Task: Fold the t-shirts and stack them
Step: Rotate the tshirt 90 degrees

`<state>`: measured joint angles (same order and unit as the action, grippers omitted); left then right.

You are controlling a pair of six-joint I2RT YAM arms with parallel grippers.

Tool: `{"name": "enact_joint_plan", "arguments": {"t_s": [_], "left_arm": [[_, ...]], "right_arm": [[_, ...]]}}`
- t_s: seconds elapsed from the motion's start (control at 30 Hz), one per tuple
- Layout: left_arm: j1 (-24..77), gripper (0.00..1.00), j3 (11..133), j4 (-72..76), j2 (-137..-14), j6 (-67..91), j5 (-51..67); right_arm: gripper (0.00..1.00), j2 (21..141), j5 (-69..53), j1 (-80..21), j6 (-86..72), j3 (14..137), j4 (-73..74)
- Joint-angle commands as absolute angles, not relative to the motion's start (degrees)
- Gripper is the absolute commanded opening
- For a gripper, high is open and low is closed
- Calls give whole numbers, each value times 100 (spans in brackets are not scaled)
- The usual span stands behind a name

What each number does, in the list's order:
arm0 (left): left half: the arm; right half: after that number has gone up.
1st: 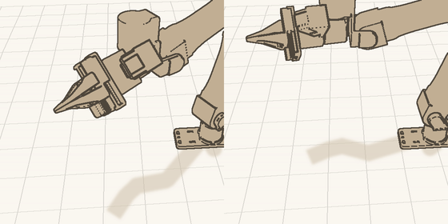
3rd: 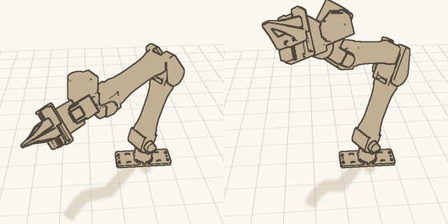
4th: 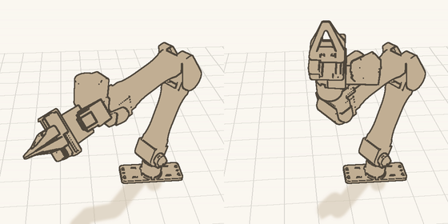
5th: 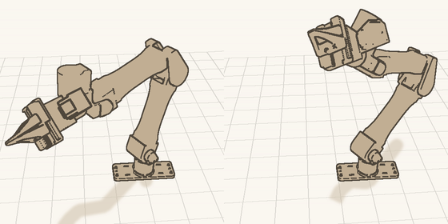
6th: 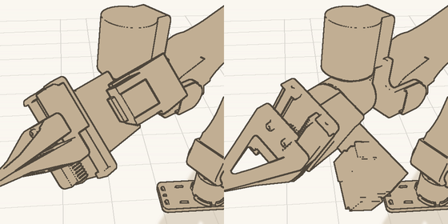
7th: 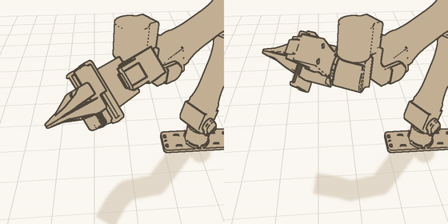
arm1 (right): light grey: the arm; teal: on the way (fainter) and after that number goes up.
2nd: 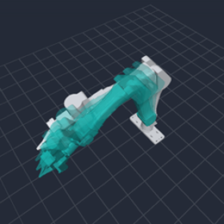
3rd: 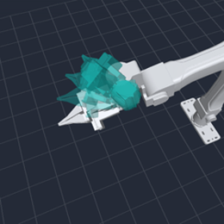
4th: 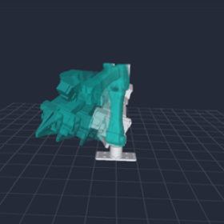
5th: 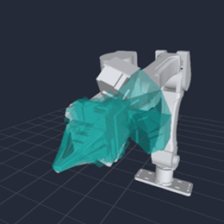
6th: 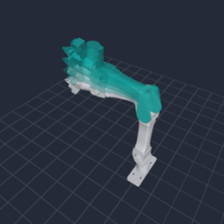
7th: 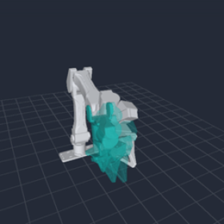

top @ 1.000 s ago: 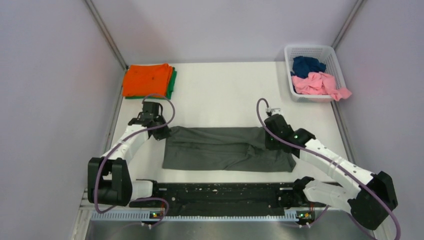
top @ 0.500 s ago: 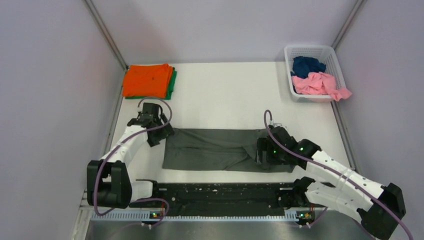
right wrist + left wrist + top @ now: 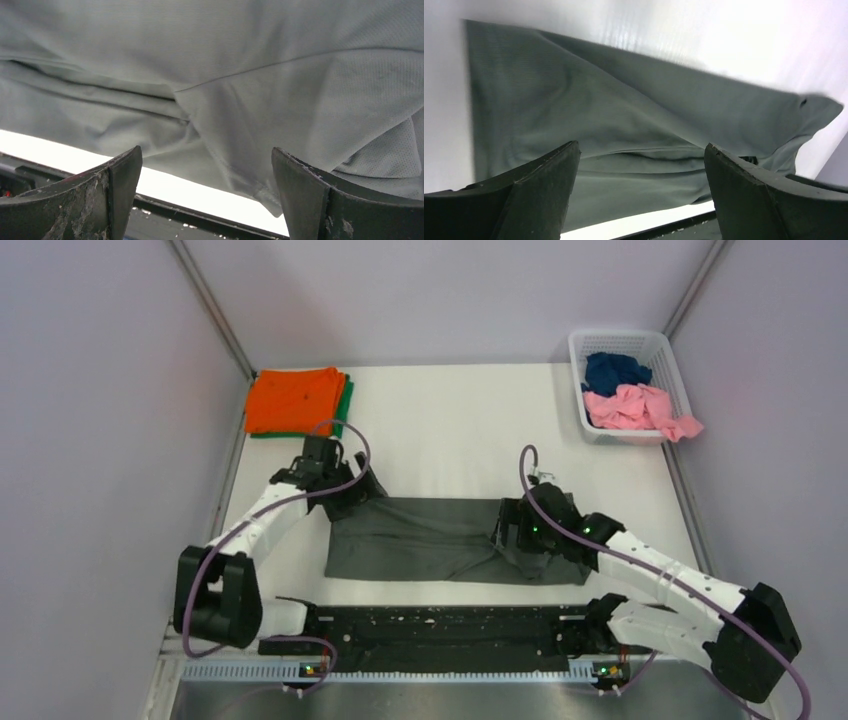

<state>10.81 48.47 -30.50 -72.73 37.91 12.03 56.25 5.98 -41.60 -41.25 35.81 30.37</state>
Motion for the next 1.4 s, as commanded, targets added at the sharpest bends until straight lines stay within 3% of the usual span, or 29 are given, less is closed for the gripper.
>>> {"name": "enact_joint_plan", "arguments": {"t_s": [0.0, 0.23, 0.4, 0.6, 0.8, 1.0, 1.17, 1.37], "left_arm": [[1357, 99, 4523, -2276, -8038, 3861, 1859], [1371, 99, 4059, -2199, -8445, 3908, 1553], [1472, 99, 3398, -1735, -8121, 4457, 1878], [2270, 99, 2785, -1857, -6875, 5585, 1283], [3175, 99, 2431, -1694, -6304, 6752, 936], [4112, 99, 2677, -511, -7260, 7249, 801], [4763, 99, 3730, -374, -8458, 7135, 897], [5236, 99, 4644, -904, -8782, 6818, 719]], "right_arm": [[99, 5882, 762, -3854, -4586, 3293, 2758], [99, 6746, -173, -2623, -4630, 2553, 1534], [98, 7917, -117, -2352, -4151, 3345, 894], [98, 9612, -324, -1890, -3491, 5139, 613], [98, 11737, -625, -1802, -2173, 7705, 904], [98, 13443, -2023, -1829, -2068, 9940, 1220], [99, 14548, -2068, -1956, -2117, 11734, 1340], [99, 15393, -2090, -1956, -2422, 13715, 1777]]}}
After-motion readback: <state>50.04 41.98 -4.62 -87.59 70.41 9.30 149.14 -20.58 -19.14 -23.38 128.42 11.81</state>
